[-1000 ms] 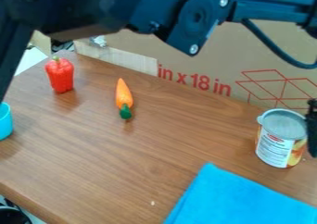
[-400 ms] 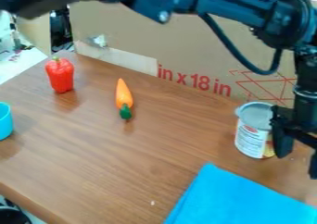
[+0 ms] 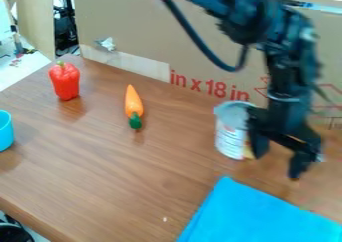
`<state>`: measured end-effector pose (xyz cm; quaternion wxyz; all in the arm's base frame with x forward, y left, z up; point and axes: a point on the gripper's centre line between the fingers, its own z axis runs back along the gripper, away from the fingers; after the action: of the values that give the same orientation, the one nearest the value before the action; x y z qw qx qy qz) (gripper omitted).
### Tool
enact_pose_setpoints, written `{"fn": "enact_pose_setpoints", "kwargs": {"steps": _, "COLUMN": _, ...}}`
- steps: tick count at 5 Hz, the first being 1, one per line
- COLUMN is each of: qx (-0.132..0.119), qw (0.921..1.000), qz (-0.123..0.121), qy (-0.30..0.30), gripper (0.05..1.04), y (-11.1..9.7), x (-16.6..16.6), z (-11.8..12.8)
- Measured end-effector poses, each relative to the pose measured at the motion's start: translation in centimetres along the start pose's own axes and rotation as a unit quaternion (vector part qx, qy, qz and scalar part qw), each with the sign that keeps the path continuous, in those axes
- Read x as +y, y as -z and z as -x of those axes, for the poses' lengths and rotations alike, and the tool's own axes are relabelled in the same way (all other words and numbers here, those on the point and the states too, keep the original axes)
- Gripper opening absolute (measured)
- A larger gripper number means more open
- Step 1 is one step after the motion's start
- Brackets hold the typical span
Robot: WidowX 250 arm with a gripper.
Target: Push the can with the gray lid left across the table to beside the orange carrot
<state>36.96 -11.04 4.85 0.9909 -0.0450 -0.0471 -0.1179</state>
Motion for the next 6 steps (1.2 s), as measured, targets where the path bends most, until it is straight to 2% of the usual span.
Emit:
{"fn": "enact_pose_setpoints", "kwargs": {"steps": 1, "qx": -0.011, "qw": 0.9991, "qz": -0.001, "qy": -0.04, "gripper": 1.001, "y": -0.5, "x": 3.8, "z": 0.5}}
{"fn": "enact_pose_setpoints", "kwargs": {"steps": 2, "qx": -0.006, "qw": 0.9985, "qz": -0.002, "qy": -0.054, "gripper": 1.001, "y": -0.9, "x": 5.6, "z": 1.0}}
{"fn": "enact_pose_setpoints", "kwargs": {"steps": 3, "qx": -0.017, "qw": 0.9979, "qz": 0.006, "qy": -0.063, "gripper": 1.001, "y": -2.0, "x": 6.2, "z": 1.5}}
{"fn": "enact_pose_setpoints", "kwargs": {"steps": 4, "qx": -0.028, "qw": 0.9979, "qz": 0.026, "qy": -0.051, "gripper": 1.001, "y": -2.0, "x": 5.5, "z": 1.3}}
{"fn": "enact_pose_setpoints", "kwargs": {"steps": 5, "qx": -0.038, "qw": 0.9972, "qz": 0.036, "qy": -0.053, "gripper": 1.001, "y": -2.5, "x": 5.1, "z": 1.4}}
{"fn": "enact_pose_setpoints", "kwargs": {"steps": 6, "qx": -0.022, "qw": 0.999, "qz": 0.021, "qy": -0.033, "gripper": 1.001, "y": -5.5, "x": 4.5, "z": 2.7}}
